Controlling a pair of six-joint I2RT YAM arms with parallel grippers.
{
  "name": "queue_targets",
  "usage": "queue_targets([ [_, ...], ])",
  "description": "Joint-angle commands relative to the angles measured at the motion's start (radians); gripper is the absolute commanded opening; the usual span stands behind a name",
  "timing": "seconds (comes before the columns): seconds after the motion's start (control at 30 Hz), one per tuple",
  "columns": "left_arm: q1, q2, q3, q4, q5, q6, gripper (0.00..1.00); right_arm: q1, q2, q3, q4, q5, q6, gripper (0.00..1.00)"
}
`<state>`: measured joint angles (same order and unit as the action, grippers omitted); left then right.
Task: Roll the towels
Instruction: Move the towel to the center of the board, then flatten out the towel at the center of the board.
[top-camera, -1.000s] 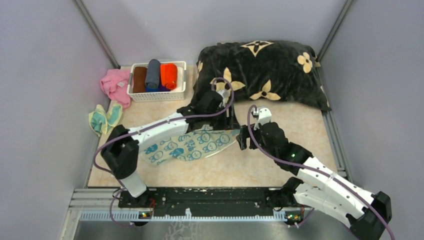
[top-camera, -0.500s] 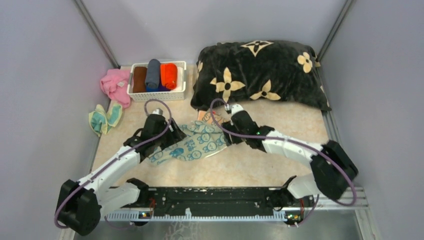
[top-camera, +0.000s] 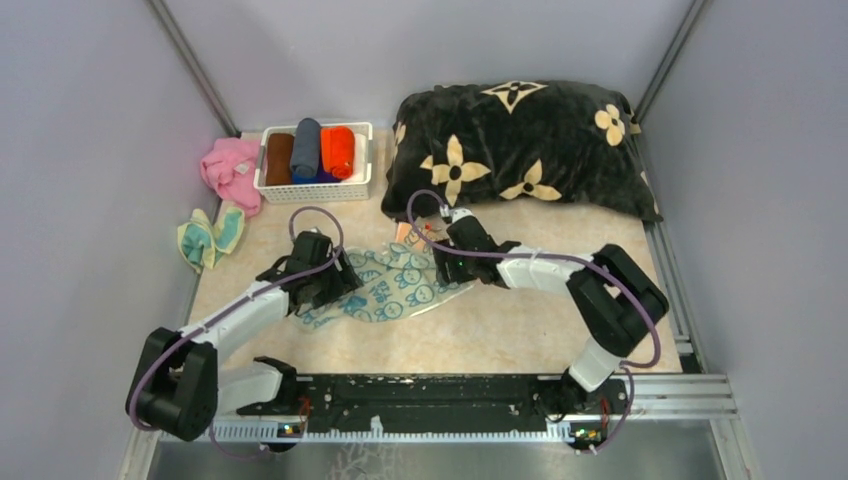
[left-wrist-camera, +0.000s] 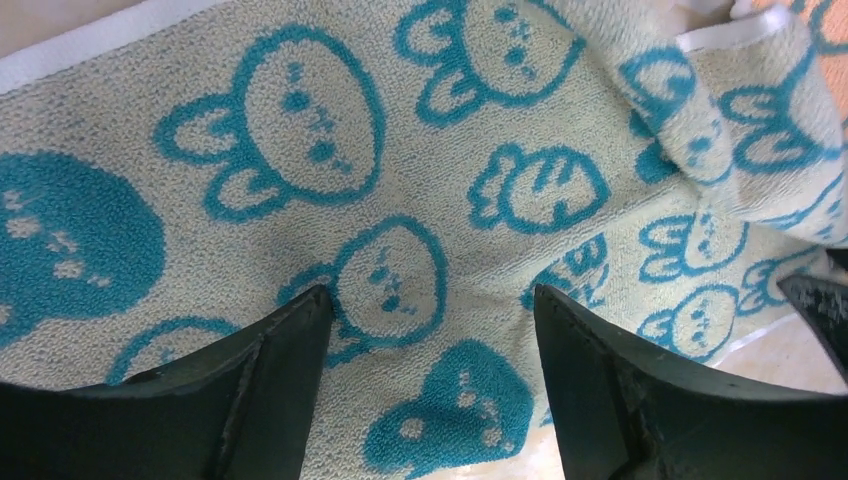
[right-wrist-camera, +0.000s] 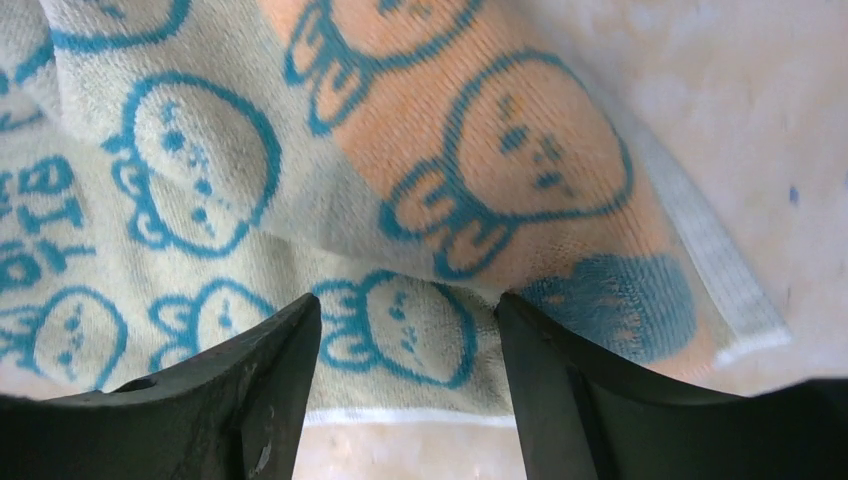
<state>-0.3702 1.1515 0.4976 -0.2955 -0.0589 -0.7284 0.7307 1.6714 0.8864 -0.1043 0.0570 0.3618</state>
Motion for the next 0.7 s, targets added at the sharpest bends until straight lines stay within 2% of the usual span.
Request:
queue_targets([
  [0.0, 0.003, 0.107, 0.050, -0.006, 0.051, 0.058, 0.80, -0.008, -0.119, -0.167, -0.181, -0.026, 0.172, 0.66],
  [0.13, -0.022, 0.204, 0.083, 0.045, 0.131, 0.072, 0.80, -0.008, -0.308, -0.316, -0.266, -0.060, 0.301, 0.66],
  [0.27, -0.122, 0.311, 0.165, 0.074, 0.154, 0.088, 0.79, -0.007, -0.522, -0.440, -0.344, -0.062, 0.416, 0.66],
  [0.37, -0.183, 0.393, 0.240, 0.082, 0.165, 0.100, 0.79, -0.008, -0.663, -0.475, -0.402, -0.037, 0.456, 0.66],
  [0.5, -0.209, 0.426, 0.293, 0.070, 0.185, 0.119, 0.79, -0.010, -0.775, -0.404, -0.444, 0.017, 0.406, 0.68],
  [0.57, -0.208, 0.401, 0.299, 0.042, 0.173, 0.133, 0.79, -0.022, -0.769, -0.322, -0.474, 0.071, 0.345, 0.68],
  [0.67, -0.177, 0.316, 0.287, 0.001, 0.130, 0.164, 0.81, -0.105, -0.696, -0.224, -0.491, 0.090, 0.204, 0.68],
])
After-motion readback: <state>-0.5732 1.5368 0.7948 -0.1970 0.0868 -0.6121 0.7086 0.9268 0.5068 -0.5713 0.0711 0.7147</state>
